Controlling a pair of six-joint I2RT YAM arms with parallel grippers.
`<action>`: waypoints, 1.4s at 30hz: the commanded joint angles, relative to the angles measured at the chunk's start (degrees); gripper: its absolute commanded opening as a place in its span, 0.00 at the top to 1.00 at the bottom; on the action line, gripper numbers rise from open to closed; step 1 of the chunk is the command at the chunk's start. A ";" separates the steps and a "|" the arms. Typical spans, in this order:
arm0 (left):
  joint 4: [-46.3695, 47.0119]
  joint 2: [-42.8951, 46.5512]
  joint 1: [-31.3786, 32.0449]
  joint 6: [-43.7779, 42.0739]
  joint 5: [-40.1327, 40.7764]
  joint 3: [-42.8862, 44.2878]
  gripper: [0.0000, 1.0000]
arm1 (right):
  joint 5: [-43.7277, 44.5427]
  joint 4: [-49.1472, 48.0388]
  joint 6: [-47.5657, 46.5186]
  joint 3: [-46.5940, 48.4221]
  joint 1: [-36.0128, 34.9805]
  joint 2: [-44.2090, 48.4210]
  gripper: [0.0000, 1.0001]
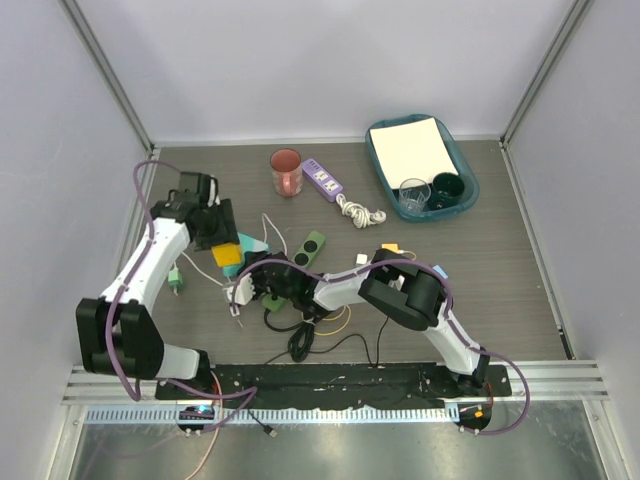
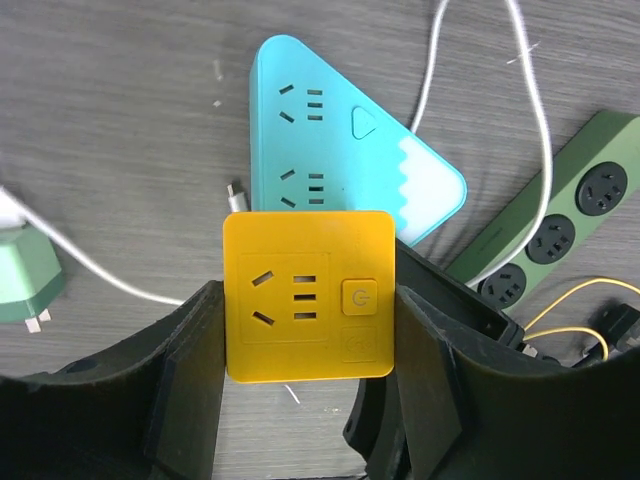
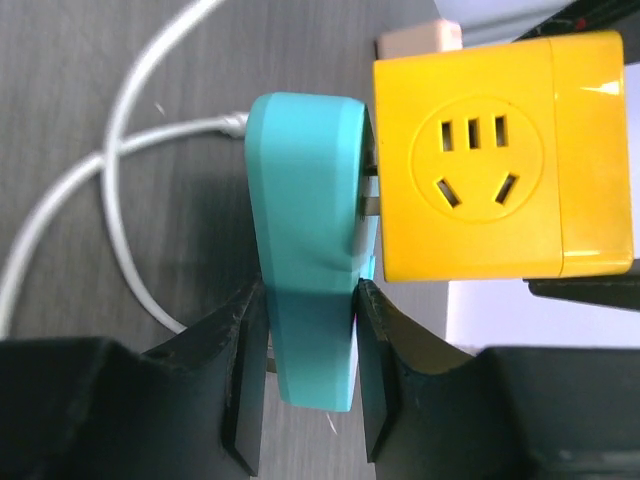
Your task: Pull the plug off the socket
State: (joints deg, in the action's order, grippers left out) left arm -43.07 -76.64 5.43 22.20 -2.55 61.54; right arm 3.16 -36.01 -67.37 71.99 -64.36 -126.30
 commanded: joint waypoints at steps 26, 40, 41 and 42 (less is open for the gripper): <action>-2.02 0.62 6.88 -3.39 14.39 9.83 1.00 | 8.00 -0.90 -3.92 -0.28 -2.61 -5.98 0.99; 6.94 10.89 -14.84 4.87 18.08 -0.09 1.00 | 8.96 -3.09 11.98 4.13 -3.23 2.98 0.26; 7.29 12.64 -15.01 5.40 19.49 -0.71 1.00 | 9.75 -3.89 13.48 3.43 -3.14 3.69 0.20; 7.21 13.27 -15.19 7.32 20.73 -1.33 1.00 | 10.54 -4.85 16.28 2.99 -3.14 4.21 0.18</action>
State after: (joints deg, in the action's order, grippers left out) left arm -40.66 -67.79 -9.30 24.71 11.49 62.65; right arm 11.77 -37.93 -61.43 73.97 -67.26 -128.92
